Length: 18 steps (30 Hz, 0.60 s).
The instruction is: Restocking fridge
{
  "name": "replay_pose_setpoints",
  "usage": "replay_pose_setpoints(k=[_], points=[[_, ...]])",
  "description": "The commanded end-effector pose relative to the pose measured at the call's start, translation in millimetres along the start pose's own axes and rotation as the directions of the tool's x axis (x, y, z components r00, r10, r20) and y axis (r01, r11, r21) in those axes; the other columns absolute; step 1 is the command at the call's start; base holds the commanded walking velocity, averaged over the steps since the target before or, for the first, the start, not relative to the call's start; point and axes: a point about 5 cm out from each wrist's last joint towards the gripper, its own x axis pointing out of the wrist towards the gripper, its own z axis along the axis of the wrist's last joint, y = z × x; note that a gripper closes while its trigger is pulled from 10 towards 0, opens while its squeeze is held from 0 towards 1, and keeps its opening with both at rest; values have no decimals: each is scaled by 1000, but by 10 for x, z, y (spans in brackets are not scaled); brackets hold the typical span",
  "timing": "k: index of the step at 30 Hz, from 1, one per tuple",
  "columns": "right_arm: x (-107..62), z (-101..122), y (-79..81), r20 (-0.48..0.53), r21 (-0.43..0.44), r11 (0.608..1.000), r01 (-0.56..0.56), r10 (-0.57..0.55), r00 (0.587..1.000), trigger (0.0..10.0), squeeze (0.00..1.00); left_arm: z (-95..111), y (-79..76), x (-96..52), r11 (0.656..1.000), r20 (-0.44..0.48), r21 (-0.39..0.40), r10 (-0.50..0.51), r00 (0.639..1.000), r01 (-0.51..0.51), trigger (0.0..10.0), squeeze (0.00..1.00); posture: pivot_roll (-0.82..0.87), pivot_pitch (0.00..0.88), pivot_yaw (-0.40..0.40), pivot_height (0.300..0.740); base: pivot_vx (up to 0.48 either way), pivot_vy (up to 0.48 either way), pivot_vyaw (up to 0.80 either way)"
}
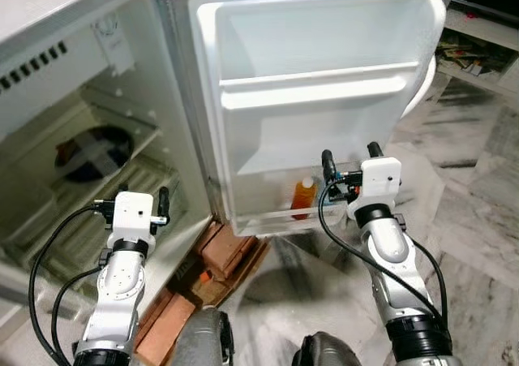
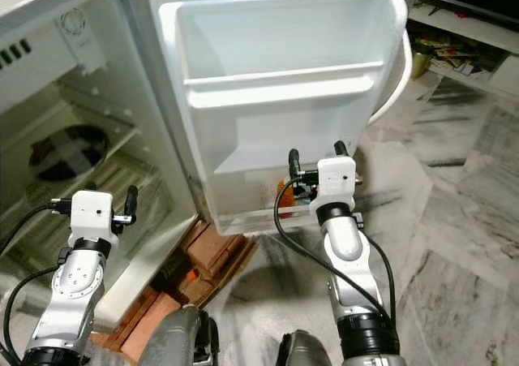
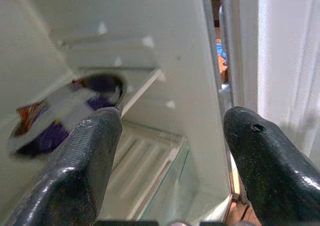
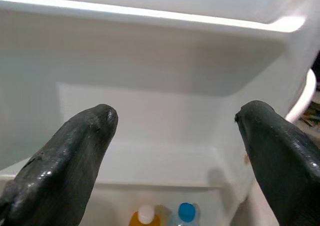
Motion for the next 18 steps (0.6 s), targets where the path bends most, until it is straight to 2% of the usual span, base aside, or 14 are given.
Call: replay_pose_setpoints(k=[1, 6, 18], points=[[-26, -56, 6, -33, 13, 1000, 1, -1, 999, 10000, 0, -53, -2, -21, 1000, -20, 14, 0, 1000, 0, 10000, 0, 42, 76, 13, 740, 0, 0, 0], [-48, -95, 13, -51, 21, 1000, 6, -5, 999, 10000, 0, -57, -19, -22, 1000, -22, 19, -9, 1000, 9, 10000, 0, 41, 77, 16, 740, 0, 0, 0], [-85, -124, 43, -48, 14, 1000, -7, 8, 999, 10000, 0, -61, -52, -10, 1000, -25, 22, -19, 999, 19, 10000, 0, 41, 85, 18, 740, 0, -456, 0]])
